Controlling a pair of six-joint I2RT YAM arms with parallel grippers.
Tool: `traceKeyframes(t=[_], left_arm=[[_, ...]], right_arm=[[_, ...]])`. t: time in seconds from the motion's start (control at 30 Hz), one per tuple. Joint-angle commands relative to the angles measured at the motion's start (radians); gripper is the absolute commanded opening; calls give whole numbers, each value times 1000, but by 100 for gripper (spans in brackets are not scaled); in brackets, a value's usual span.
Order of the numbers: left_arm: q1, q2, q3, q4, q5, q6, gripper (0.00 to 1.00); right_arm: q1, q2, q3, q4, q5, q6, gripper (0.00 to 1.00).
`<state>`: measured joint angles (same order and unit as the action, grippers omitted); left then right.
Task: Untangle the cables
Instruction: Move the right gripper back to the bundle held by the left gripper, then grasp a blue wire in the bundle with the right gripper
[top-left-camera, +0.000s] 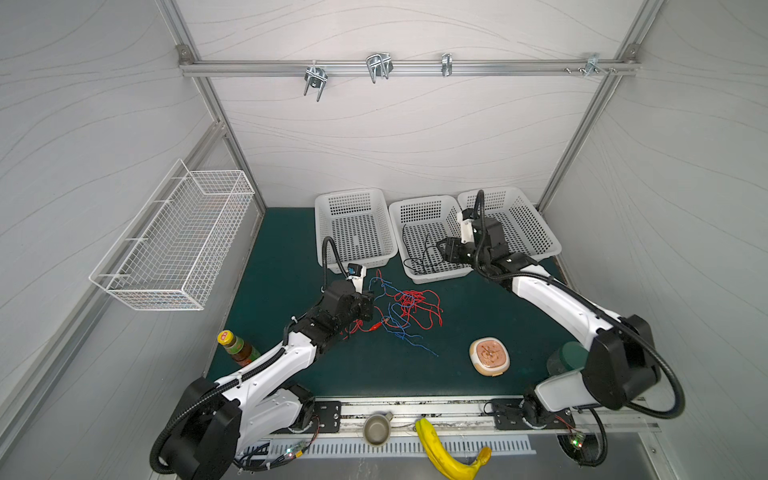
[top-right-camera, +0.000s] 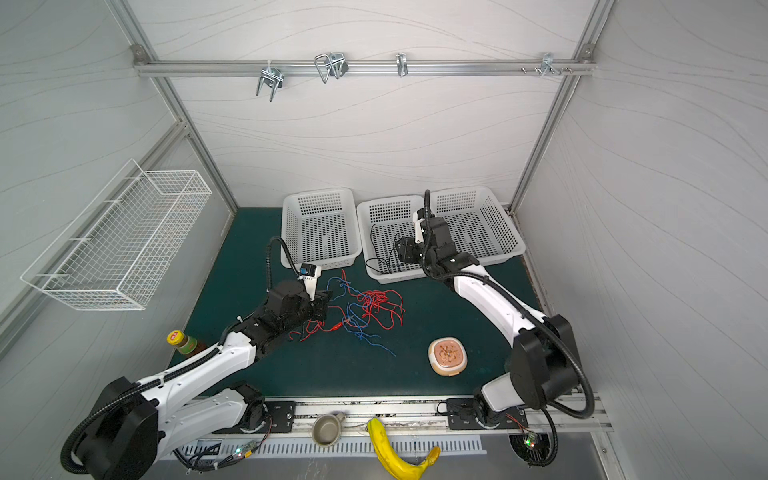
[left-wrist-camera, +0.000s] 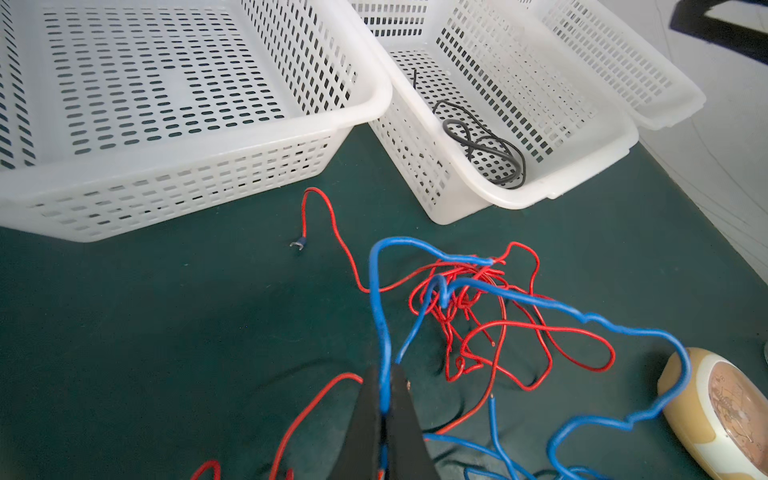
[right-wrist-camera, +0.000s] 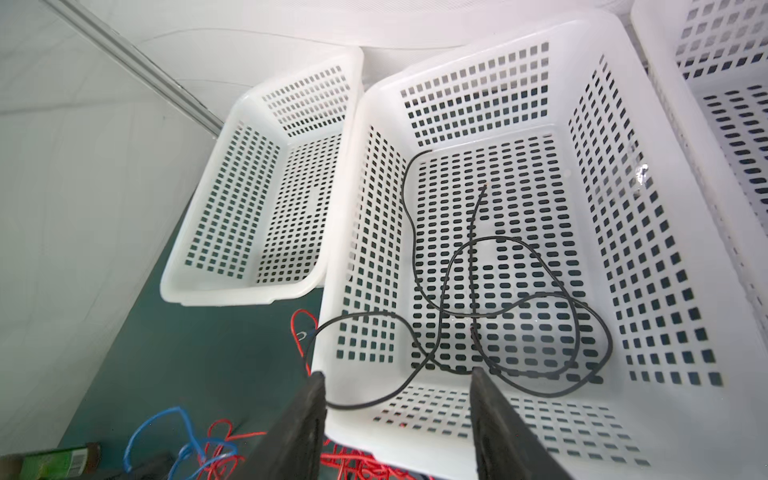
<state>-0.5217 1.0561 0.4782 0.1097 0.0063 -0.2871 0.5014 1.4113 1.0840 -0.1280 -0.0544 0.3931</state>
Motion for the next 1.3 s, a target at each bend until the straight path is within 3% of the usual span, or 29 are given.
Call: traceKeyframes(t=[0.0, 0.17, 0.4, 0.83, 1.27], left_arm=[[2, 2, 24, 21, -22, -6, 0], [3, 26, 43, 4, -59, -16, 0], [2, 64, 56, 19, -63, -45, 0], [2, 109, 113, -61, -96, -80, 0], [2, 152, 184, -180, -178, -112, 0]], right_arm=[[5, -73, -78, 16, -77, -32, 56], [68, -202, -185, -3, -139, -106, 56], [273, -302, -297, 19, -57, -142, 57], [446, -134, -346, 170, -42, -90, 49], [490, -63, -374, 172, 9, -38, 41]])
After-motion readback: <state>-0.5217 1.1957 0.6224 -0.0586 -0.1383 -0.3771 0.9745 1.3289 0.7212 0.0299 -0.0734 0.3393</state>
